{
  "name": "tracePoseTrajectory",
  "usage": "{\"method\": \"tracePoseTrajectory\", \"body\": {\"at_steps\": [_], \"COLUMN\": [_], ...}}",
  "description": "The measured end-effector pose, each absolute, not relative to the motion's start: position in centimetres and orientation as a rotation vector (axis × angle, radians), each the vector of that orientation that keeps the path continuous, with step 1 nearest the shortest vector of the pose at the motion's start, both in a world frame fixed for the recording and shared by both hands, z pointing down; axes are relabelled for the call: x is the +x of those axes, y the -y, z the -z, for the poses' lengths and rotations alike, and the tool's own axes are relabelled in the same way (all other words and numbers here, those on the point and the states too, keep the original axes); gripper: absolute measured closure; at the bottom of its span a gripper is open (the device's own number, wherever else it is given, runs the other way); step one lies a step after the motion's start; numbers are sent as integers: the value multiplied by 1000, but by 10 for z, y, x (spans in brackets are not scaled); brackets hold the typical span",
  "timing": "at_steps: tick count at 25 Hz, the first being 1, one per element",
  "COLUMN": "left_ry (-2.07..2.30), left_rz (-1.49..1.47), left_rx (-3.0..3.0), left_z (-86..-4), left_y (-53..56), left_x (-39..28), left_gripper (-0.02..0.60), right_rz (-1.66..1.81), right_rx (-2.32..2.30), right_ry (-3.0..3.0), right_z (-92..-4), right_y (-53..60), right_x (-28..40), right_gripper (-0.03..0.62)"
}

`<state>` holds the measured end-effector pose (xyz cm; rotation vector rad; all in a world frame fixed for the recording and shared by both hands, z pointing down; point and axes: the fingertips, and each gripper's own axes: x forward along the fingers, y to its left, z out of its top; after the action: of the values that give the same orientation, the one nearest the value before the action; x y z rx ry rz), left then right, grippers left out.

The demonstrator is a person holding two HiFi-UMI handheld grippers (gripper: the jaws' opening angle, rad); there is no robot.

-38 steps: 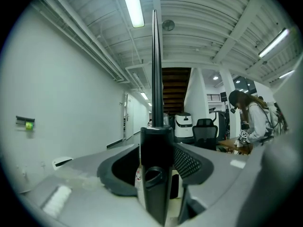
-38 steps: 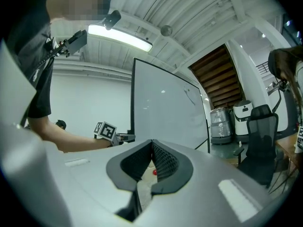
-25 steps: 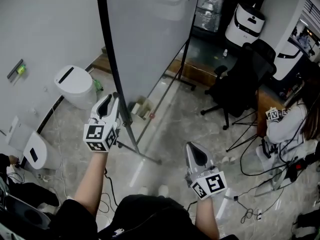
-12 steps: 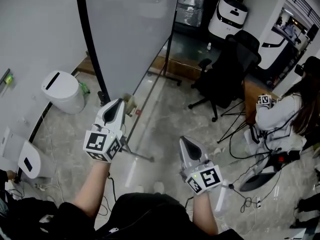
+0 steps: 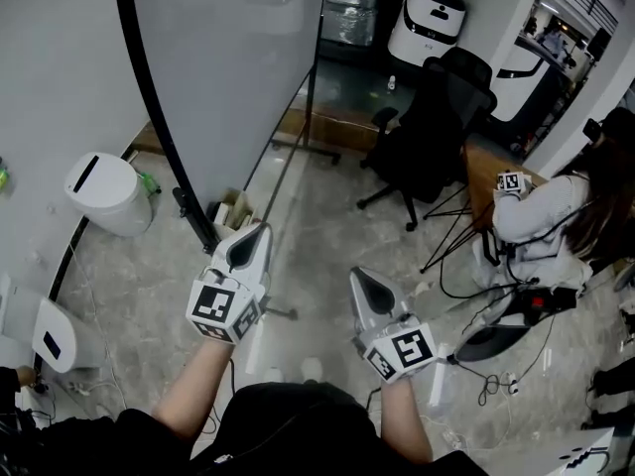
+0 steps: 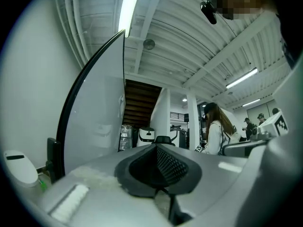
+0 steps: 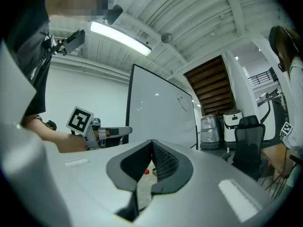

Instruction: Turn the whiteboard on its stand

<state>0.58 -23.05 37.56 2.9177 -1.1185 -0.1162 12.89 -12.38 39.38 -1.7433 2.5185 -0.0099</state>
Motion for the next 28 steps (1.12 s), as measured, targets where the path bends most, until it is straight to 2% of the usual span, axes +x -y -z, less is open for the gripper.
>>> {"method": "tracePoseTrajectory", "body": {"at_steps": [10, 28], "left_ry": [1045, 1127], "left_rz": [80, 53], "left_rx": [2925, 2873], "left_z": [-407, -418], "left_y": [205, 218], "left_x": [26, 7], "left_gripper": [578, 580], "right_rz": [59, 55], "right_rx": [-1831, -1791], "right_ry": [-2473, -2505], "right_z": [-407, -406], "right_y": [118, 138], "right_x": [147, 137], "right_gripper": [586, 586]}}
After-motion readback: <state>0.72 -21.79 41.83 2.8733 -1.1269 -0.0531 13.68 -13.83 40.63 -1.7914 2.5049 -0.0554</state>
